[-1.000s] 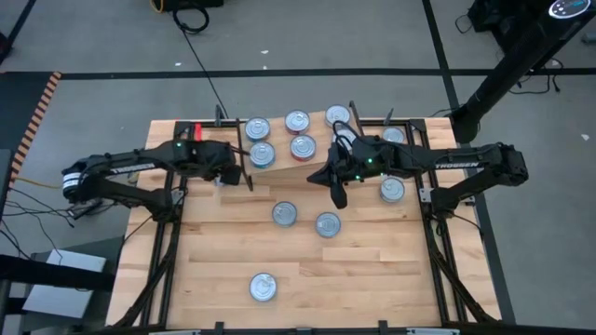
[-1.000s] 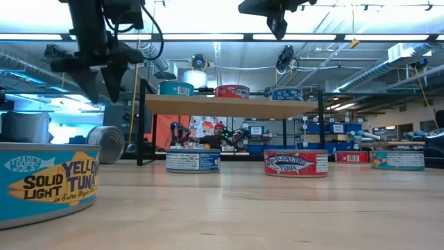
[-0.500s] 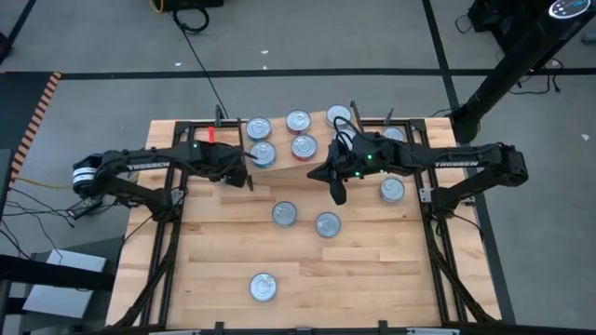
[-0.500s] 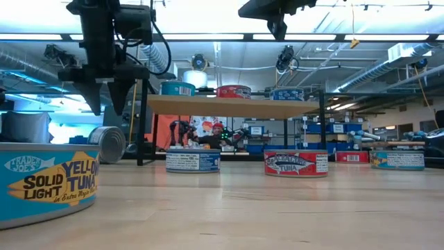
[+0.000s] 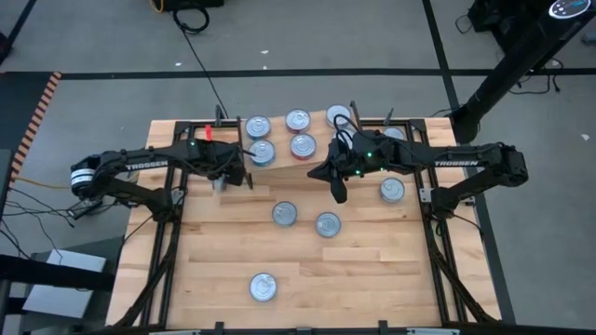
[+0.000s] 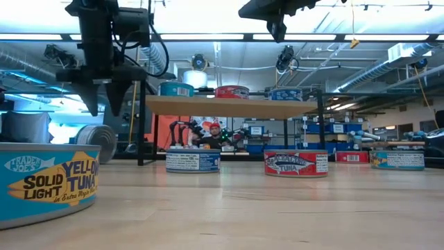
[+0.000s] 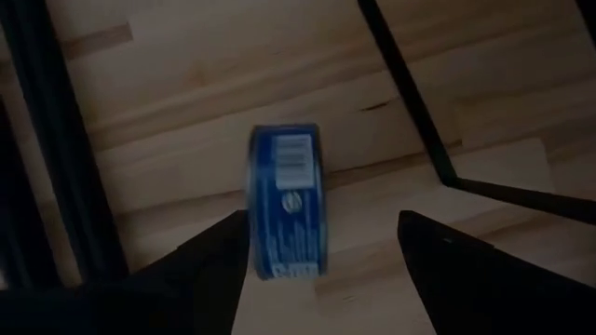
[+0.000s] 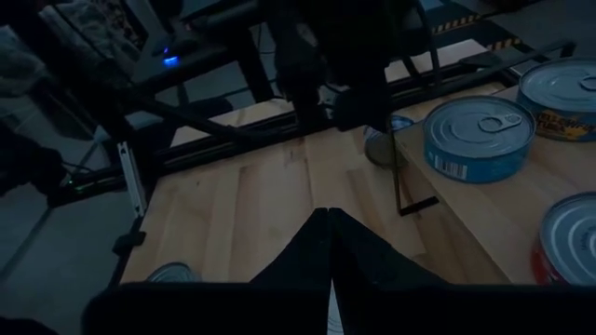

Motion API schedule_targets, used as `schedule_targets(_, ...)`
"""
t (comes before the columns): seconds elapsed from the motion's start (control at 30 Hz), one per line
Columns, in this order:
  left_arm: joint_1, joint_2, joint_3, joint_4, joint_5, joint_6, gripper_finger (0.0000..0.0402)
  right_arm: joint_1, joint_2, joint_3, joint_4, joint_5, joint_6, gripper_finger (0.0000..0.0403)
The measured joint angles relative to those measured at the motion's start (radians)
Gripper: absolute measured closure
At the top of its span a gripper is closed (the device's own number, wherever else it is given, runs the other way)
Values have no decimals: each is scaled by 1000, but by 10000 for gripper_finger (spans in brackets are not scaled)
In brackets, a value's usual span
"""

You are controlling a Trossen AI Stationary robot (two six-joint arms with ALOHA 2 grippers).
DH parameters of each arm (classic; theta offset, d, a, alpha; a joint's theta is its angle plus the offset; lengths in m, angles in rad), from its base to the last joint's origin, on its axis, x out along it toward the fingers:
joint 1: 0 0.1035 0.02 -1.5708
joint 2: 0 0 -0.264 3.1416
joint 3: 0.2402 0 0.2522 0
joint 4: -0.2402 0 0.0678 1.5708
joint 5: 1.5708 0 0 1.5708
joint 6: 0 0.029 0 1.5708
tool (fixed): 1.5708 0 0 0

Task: Stack canned seafood by type on shelf
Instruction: Stack the top blue tuna can on top of the other blue tuna can on the shelf

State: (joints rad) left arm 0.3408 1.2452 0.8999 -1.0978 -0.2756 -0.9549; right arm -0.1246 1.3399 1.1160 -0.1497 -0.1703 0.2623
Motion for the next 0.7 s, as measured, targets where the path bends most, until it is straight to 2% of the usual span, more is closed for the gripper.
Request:
schedule_targets(0.17, 1, 10, -14, -104, -1, -13, 123, 0, 0, 0, 0, -7, 8, 386)
schedule_targets(0.47, -10, 5, -103, 29, 75, -19, 123, -1, 0, 0, 8, -8, 8, 386)
schedule_targets(0.7, -15, 5, -103, 51, 39, -33, 123, -2, 0, 0, 25, -8, 9, 389)
